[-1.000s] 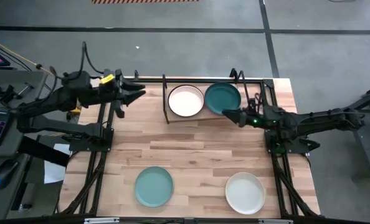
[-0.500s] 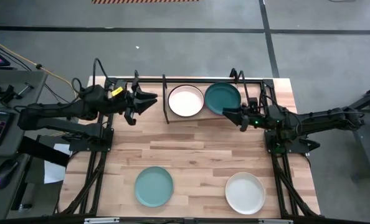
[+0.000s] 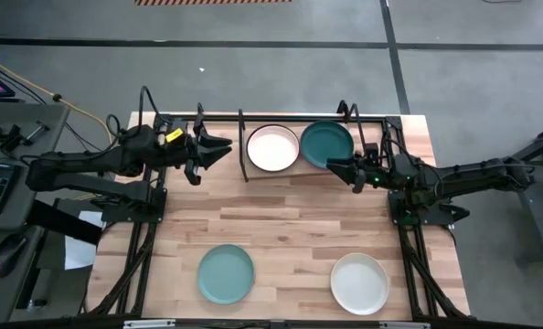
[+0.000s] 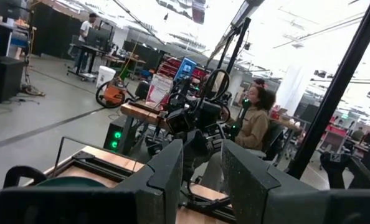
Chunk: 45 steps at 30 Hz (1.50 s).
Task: Place and stack plates onto a shelf
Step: Stack the blue plate on top of the light pink plate on the shelf
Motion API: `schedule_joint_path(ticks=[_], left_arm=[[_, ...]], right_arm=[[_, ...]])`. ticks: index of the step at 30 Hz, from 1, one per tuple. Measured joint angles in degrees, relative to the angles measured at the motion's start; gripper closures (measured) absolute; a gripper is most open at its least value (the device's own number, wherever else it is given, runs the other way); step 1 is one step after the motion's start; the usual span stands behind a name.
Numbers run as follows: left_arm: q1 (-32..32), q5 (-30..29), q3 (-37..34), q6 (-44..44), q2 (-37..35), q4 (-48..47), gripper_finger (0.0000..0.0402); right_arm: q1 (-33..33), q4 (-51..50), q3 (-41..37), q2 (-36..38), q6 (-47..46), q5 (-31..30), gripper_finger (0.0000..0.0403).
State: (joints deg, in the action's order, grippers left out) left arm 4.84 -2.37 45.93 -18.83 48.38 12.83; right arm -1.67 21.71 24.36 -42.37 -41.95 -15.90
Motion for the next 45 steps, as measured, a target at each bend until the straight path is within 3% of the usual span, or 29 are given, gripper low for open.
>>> schedule_joint_path(ticks=[18,24,31,45], left_arm=[[0.0,0.23,0.0,-2.65,0.0,-0.38,0.0303],[-0.04,0.31,0.02,-6.1,0.0,-10.95,0.0303],[-0.46,0.31,0.0,-7.3,0.0,-11.45,0.0303],[-0.37,-3.23,0.0,-4.44,-0.02,-8.13,0.0303]], right_arm=[[0.0,2.94,0.88,-0.06,0.45,-0.17,0.0242],[0.0,-4.6,7.66,-3.08,5.19,0.41,0.0242],[-0.58,-16.96,17.36,-14.91,5.39,9.16,0.0242],[-9.62,-19.29,29.16,-45.95,-4.64,18.44,0.0242]])
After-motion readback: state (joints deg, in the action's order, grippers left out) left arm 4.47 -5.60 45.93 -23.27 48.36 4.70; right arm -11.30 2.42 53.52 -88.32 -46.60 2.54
